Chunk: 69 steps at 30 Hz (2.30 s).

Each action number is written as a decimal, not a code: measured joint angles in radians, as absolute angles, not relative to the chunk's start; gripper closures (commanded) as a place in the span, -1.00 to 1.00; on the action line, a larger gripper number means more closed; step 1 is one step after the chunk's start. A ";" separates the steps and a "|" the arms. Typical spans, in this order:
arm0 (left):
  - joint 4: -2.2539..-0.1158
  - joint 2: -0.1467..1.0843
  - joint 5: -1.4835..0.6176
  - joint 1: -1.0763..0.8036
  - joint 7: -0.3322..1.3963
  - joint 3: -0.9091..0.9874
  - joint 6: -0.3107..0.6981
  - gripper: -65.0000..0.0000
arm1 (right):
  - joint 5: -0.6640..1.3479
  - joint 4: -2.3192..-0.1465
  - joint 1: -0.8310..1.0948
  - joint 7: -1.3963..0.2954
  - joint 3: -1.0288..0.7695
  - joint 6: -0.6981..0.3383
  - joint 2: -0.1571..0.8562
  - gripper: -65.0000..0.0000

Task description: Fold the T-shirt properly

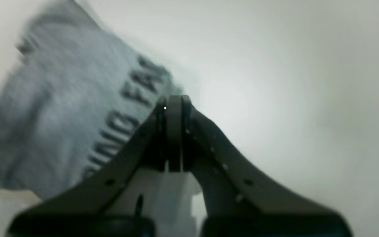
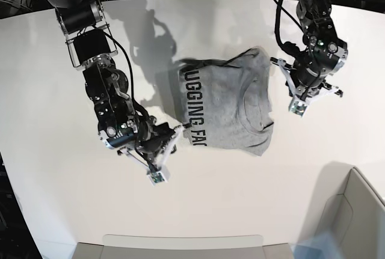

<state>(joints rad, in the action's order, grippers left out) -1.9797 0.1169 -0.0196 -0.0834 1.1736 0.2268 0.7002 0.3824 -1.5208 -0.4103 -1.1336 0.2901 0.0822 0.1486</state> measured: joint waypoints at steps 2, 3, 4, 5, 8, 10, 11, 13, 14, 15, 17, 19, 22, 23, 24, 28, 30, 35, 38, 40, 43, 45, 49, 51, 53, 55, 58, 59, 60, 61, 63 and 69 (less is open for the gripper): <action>-1.980 0.117 -0.019 -0.084 1.174 0.171 0.700 1.00 | 0.382 -1.528 -0.391 -1.164 0.282 0.082 0.179 1.00; -1.981 0.118 -0.017 -0.087 1.174 0.144 0.700 1.00 | 0.381 -1.528 -0.384 -1.166 0.279 0.083 0.191 1.00; -1.981 0.120 -0.015 -0.090 1.175 0.113 0.700 1.00 | 0.384 -1.530 -0.378 -1.167 0.279 0.082 0.200 1.00; -1.981 0.122 -0.015 -0.092 1.175 0.081 0.700 1.00 | 0.386 -1.530 -0.366 -1.163 0.279 0.082 0.210 1.00; -1.981 0.123 -0.014 -0.093 1.174 -0.014 0.701 1.00 | 0.386 -1.530 -0.326 -1.168 0.282 0.082 0.221 1.00; -1.981 0.125 -0.018 -0.099 1.173 -0.067 0.700 1.00 | 0.389 -1.530 -0.312 -1.168 0.286 0.082 0.221 1.00; -1.981 0.125 -0.019 -0.105 1.174 -0.090 0.701 1.00 | 0.389 -1.529 -0.309 -1.169 0.286 0.081 0.218 1.00; -1.981 0.126 -0.014 -0.117 1.175 -0.128 0.701 1.00 | 0.389 -1.528 -0.308 -1.161 0.286 0.081 0.213 1.00; -1.979 0.129 -0.014 -0.118 1.178 -0.150 0.701 1.00 | 0.389 -1.523 -0.308 -1.161 0.286 0.080 0.210 1.00; -1.978 0.134 -0.010 -0.117 1.177 -0.173 0.701 1.00 | 0.390 -1.511 -0.308 -1.161 0.286 0.078 0.208 1.00; -1.979 0.164 -0.012 -0.113 1.173 -0.226 0.701 1.00 | 0.389 -1.481 -0.307 -1.161 0.286 0.078 0.207 1.00; -1.978 0.194 -0.012 -0.112 1.174 -0.281 0.700 1.00 | 0.385 -1.456 -0.303 -1.143 0.291 0.078 0.211 1.00; -1.972 0.232 -0.018 -0.114 1.174 -0.344 0.701 1.00 | 0.379 -1.398 -0.312 -1.101 0.365 0.078 0.213 1.00; -1.962 0.236 -0.018 -0.114 1.174 -0.354 0.701 1.00 | 0.382 -1.379 -0.313 -1.099 0.393 0.078 0.212 1.00; -1.942 0.237 -0.018 -0.113 1.174 -0.360 0.701 1.00 | 0.390 -1.360 -0.315 -1.099 0.420 0.078 0.210 1.00; -1.841 0.238 -0.007 -0.103 1.172 -0.358 0.700 1.00 | 0.389 -1.324 -0.325 -1.038 0.494 0.078 0.208 1.00; -1.783 0.238 -0.008 -0.091 1.162 -0.358 0.703 1.00 | 0.389 -1.322 -0.328 -1.015 0.516 0.078 0.210 1.00; -1.685 0.223 -0.033 -0.020 1.139 -0.281 0.702 1.00 | 0.389 -1.327 -0.328 -1.009 0.569 0.079 0.183 1.00; -1.634 0.219 -0.048 0.009 1.125 -0.164 0.705 1.00 | 0.387 -1.329 -0.330 -1.002 0.609 0.078 0.168 1.00; -1.604 0.222 -0.029 0.036 1.135 -0.096 0.701 1.00 | 0.386 -1.330 -0.330 -0.997 0.641 0.079 0.157 1.00; -1.576 0.224 -0.016 0.062 1.151 -0.012 0.701 1.00 | 0.390 -1.334 -0.332 -0.997 0.677 0.079 0.137 1.00; -1.551 0.224 -0.017 0.084 1.156 0.057 0.703 1.00 | 0.389 -1.340 -0.329 -1.002 0.694 0.078 0.124 1.00; -1.477 0.224 -0.007 0.174 1.162 0.155 0.700 1.00 | 0.388 -1.413 -0.282 -1.024 0.702 0.078 0.113 1.00; -1.446 0.218 -0.007 0.219 1.163 0.159 0.700 1.00 | 0.388 -1.485 -0.259 -1.025 0.699 0.082 0.112 1.00; -1.439 0.197 -0.007 0.242 1.162 0.159 0.697 1.00 | 0.389 -1.558 -0.246 -1.024 0.698 0.081 0.125 1.00; -1.439 0.171 -0.008 0.252 1.159 0.159 0.697 1.00 | 0.396 -1.624 -0.232 -1.045 0.685 0.078 0.154 1.00; -1.438 0.145 -0.011 0.266 1.159 0.159 0.701 1.00 | 0.378 -1.726 -0.163 -1.096 0.574 0.084 0.192 1.00; -1.436 0.140 -0.011 0.274 1.160 0.159 0.701 1.00 | 0.374 -1.762 -0.140 -1.097 0.529 0.086 0.198 1.00; -1.437 0.138 -0.011 0.283 1.159 0.159 0.700 1.00 | 0.378 -1.799 -0.113 -1.099 0.484 0.085 0.200 1.00; -1.436 0.138 -0.011 0.291 1.159 0.159 0.700 1.00 | 0.379 -1.844 -0.090 -1.099 0.435 0.085 0.198 1.00; -1.436 0.139 -0.010 0.311 1.160 0.159 0.700 1.00 | 0.389 -1.909 -0.055 -1.089 0.351 0.086 0.193 1.00; -1.438 0.138 -0.011 0.369 1.164 0.160 0.700 1.00 | 0.376 -1.962 0.032 -1.098 0.152 0.082 0.251 1.00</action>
